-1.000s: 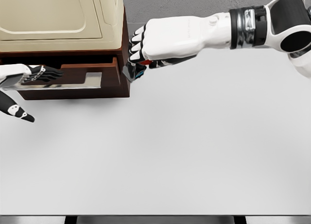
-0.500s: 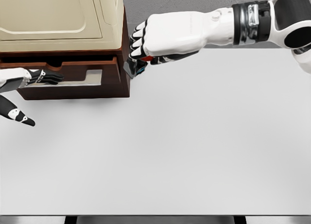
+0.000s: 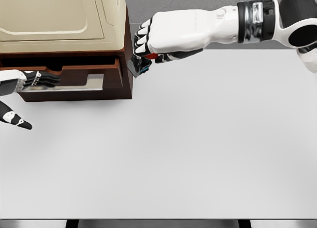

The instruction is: Open the cabinet drawer with left arm, and place a switch into the drawer with right arm

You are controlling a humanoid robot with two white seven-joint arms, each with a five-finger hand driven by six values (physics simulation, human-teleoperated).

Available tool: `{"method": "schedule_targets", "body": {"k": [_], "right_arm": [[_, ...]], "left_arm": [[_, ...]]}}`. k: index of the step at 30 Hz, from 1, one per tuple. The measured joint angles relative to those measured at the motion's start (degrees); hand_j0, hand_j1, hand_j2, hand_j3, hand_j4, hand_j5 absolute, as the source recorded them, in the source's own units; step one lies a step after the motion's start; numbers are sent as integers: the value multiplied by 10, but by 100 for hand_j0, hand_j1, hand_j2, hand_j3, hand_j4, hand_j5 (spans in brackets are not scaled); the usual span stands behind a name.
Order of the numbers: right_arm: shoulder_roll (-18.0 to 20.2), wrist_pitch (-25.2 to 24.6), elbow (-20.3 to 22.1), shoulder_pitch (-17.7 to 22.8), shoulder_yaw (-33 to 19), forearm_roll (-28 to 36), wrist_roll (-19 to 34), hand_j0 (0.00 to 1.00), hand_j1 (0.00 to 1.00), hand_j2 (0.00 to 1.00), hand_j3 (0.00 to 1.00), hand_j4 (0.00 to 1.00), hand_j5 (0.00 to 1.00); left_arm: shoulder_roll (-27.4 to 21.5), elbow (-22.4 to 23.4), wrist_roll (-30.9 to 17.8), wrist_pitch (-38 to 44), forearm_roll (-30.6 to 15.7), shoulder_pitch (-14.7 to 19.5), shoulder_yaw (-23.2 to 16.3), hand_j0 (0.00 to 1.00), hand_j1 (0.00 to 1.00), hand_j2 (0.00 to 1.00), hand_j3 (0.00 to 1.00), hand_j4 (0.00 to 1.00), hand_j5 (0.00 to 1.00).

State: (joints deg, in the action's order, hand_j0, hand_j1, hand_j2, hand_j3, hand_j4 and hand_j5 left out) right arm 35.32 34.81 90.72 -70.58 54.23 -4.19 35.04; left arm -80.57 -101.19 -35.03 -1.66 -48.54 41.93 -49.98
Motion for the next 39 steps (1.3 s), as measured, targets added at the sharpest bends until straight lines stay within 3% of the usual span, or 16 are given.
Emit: {"method": "schedule_targets", "body": {"k": [10, 20, 39], "right_arm": [[-20, -24, -8, -7, 3, 0, 0, 56, 56, 56, 56, 56, 56], [-40, -42, -10, -8, 8, 0, 0, 56, 56, 56, 56, 56, 56], [-47, -47, -13, -11, 13, 0, 0, 57, 57, 57, 57, 57, 57]], "left_arm": [[-3, 1, 0, 4, -19, 0, -2, 100, 100, 100, 100, 100, 100], [-2, 1, 1, 38, -66, 1, 0, 100, 100, 100, 100, 100, 100], [-1, 2, 0, 51, -76, 6, 11, 100, 100, 100, 100, 100, 100]]}}
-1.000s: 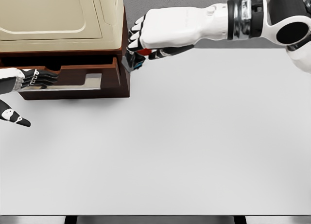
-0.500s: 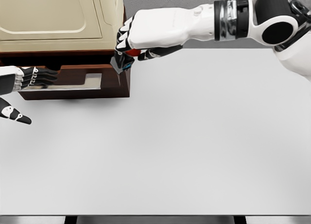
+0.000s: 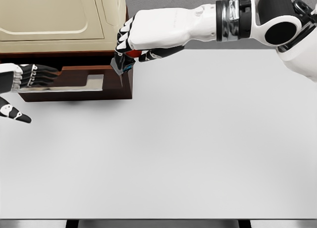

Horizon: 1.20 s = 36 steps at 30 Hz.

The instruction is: Open the cabinet drawer with left arm, and place a switch into the drawer with right arm

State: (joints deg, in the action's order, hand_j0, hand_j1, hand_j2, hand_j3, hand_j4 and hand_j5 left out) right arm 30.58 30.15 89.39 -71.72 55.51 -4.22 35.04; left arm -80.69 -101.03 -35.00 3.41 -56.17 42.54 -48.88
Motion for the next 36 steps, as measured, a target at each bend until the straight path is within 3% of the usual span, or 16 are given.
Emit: {"method": "schedule_targets", "body": {"k": [36], "right_arm": [[-4, -2, -6, -9, -2, 0, 0, 57, 57, 57, 57, 57, 57]], "left_arm": [[39, 13, 0, 52, 42, 2, 17, 100, 100, 100, 100, 100, 100]]}}
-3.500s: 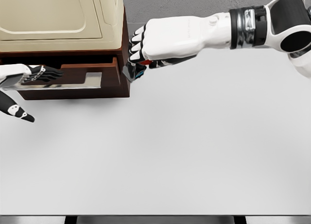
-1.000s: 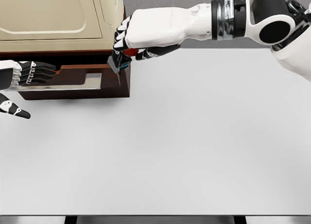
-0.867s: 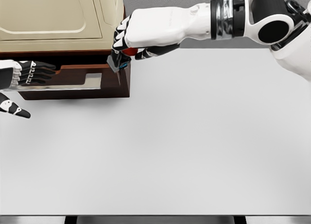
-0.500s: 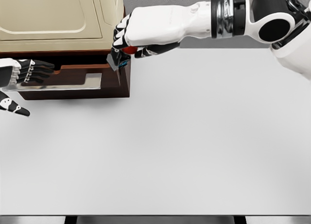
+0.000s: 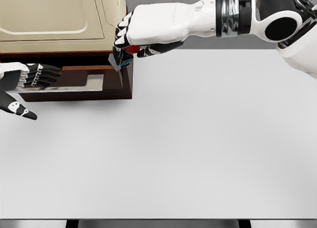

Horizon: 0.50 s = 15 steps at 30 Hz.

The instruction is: Open the cabinet drawer with left arm, and place a switch into the drawer with right arm

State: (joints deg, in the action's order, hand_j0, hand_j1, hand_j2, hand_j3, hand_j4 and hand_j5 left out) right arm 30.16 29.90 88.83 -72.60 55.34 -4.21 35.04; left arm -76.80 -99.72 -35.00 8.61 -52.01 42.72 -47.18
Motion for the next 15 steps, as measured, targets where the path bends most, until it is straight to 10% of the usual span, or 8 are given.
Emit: {"method": "schedule_targets", "body": {"k": [15], "right_arm": [[-1, -4, -1, 0, 0, 0, 0, 57, 57, 57, 57, 57, 57]], "left_arm": [[-1, -9, 1, -1, -11, -13, 2, 100, 100, 100, 100, 100, 100]]}}
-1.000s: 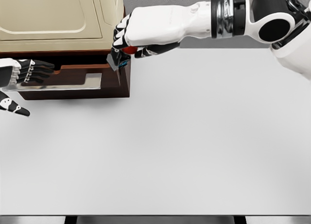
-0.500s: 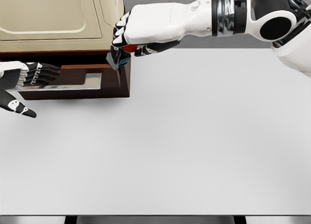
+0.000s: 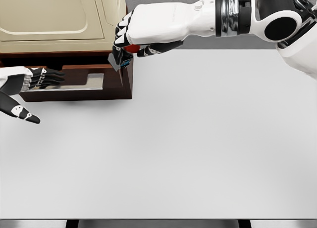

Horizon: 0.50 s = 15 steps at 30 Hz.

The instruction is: Open the cabinet drawer with left arm, and place a switch into the drawer with right arm

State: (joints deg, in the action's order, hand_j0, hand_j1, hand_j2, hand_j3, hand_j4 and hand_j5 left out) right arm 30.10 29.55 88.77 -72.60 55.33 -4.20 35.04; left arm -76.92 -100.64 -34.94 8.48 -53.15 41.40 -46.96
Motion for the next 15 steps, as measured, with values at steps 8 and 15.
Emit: {"method": "schedule_targets", "body": {"k": [8, 15], "right_arm": [[0, 0, 0, -1, -1, 0, 0, 57, 57, 57, 57, 57, 57], [0, 0, 0, -1, -1, 0, 0, 57, 57, 57, 57, 57, 57]], "left_arm": [[-20, -4, -1, 17, -23, 2, -2, 100, 100, 100, 100, 100, 100], [-28, -4, -1, 54, -35, 4, -2, 100, 100, 100, 100, 100, 100]]}}
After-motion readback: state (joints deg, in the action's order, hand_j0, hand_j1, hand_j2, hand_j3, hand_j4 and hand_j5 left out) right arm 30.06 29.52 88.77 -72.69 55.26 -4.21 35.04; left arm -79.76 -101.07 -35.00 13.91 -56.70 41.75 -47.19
